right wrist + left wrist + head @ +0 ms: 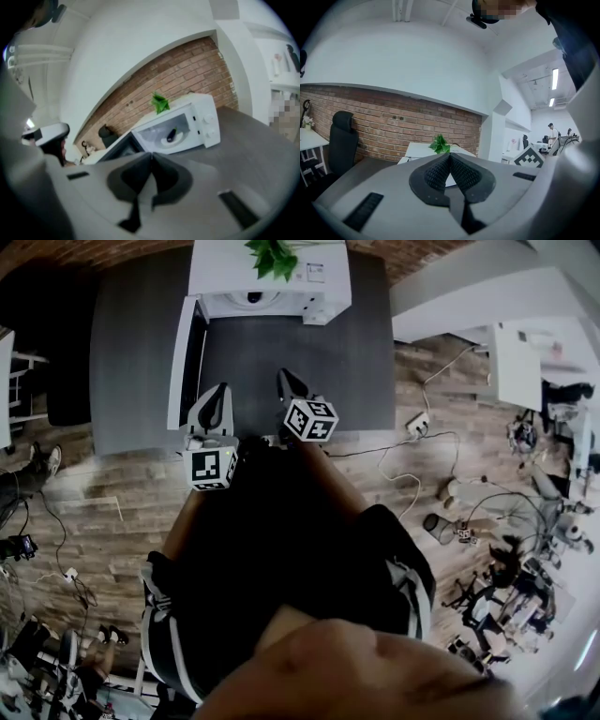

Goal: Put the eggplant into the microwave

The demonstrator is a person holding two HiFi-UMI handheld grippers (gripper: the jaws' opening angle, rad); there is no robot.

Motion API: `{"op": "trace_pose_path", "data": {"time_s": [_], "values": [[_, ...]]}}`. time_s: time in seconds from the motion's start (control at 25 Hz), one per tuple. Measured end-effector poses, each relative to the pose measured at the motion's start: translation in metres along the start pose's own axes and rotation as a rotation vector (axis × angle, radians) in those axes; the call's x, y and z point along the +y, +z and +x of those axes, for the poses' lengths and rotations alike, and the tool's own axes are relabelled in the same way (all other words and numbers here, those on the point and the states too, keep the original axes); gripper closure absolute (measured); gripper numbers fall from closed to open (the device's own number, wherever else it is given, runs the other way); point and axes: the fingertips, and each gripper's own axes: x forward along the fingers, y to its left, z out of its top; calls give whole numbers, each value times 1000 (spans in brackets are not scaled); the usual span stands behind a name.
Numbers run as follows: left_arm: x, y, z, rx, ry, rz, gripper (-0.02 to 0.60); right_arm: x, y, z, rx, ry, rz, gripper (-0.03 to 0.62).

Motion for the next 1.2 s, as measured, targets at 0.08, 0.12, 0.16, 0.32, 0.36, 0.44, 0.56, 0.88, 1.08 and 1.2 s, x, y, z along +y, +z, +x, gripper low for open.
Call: {"op": "trace_pose_path", "data": {"time_s": [0.08, 0.12, 0.16, 0.32, 0.36, 0.44, 0.56, 0.88, 1.08, 1.2], "values": [[5, 2, -1, -3, -7, -3, 545, 14, 6, -10, -22, 3, -26, 560], [7, 1, -2, -2, -10, -4, 545, 21, 9, -15, -33, 4, -38, 562], [9, 1, -2, -2, -14, -5, 545, 27, 12, -19, -44, 5, -45, 562], [14, 5, -3, -20, -37, 1, 545, 44, 24, -38, -96, 13, -25, 562], [15, 6, -4, -24, -41, 3, 545, 48, 27, -43, -109, 16, -17, 561], [16, 5, -7, -23, -49, 0, 545, 55, 33, -53, -134, 26, -2, 561], [19, 5, -8, -20, -60, -9, 545, 65, 41, -65, -166, 26, -4, 561], [18, 5, -3, -26, -77, -15, 545, 70, 45, -76, -203, 13, -33, 560], [17, 7, -2, -29, -78, -13, 545, 69, 42, -75, -186, 20, -44, 562], [15, 6, 0, -31, -77, -19, 545, 68, 43, -76, -193, 20, -50, 562]]}}
